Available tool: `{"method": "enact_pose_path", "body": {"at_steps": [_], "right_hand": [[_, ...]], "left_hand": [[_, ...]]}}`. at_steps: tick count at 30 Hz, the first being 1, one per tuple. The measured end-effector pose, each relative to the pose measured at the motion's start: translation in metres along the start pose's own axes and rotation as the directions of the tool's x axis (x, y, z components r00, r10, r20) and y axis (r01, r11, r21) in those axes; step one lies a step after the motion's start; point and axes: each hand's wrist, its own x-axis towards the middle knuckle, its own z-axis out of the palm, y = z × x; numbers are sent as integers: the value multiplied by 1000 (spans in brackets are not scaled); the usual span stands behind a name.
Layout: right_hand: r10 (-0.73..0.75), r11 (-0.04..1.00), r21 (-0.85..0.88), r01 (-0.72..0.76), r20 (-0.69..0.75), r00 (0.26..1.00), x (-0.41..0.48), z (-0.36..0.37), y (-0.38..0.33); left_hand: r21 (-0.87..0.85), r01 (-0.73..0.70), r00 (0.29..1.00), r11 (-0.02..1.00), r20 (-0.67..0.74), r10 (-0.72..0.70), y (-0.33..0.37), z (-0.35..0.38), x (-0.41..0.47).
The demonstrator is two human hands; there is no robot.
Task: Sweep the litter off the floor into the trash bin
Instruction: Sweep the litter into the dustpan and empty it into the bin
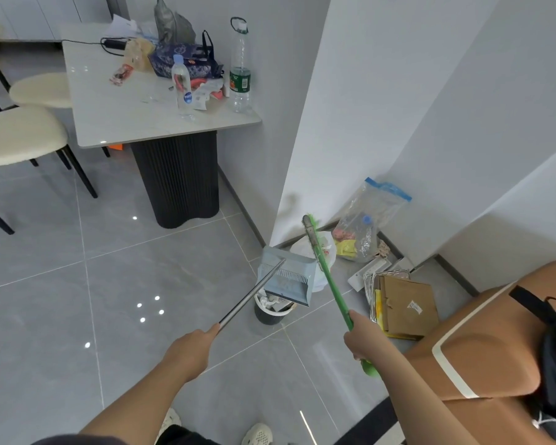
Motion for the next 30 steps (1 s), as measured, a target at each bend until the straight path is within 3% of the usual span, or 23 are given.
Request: {"method": "enact_pose_path", "body": {"at_steps": [11, 17, 22, 26, 30], "right_hand": [[2, 1000, -7, -2, 5, 1000, -3, 1, 2], [-6, 1000, 20, 6, 20, 1000, -6, 5, -3], [-17, 997, 70, 17, -2, 1000, -4, 0, -18], [-58, 993, 101, 62, -40, 997, 2, -13, -40], [-84, 972, 217, 86, -18, 996, 10, -22, -71]], "left_hand": [[157, -39, 999, 987, 13, 38, -10, 4, -16], [97, -51, 999, 994, -10, 52, -17, -4, -14], [-118, -63, 996, 991, -75, 55, -25, -30, -11], [-407, -86, 994, 909, -96, 51, -35, -73, -12], [-583, 10, 999, 813, 45, 20, -47, -138, -10]]}}
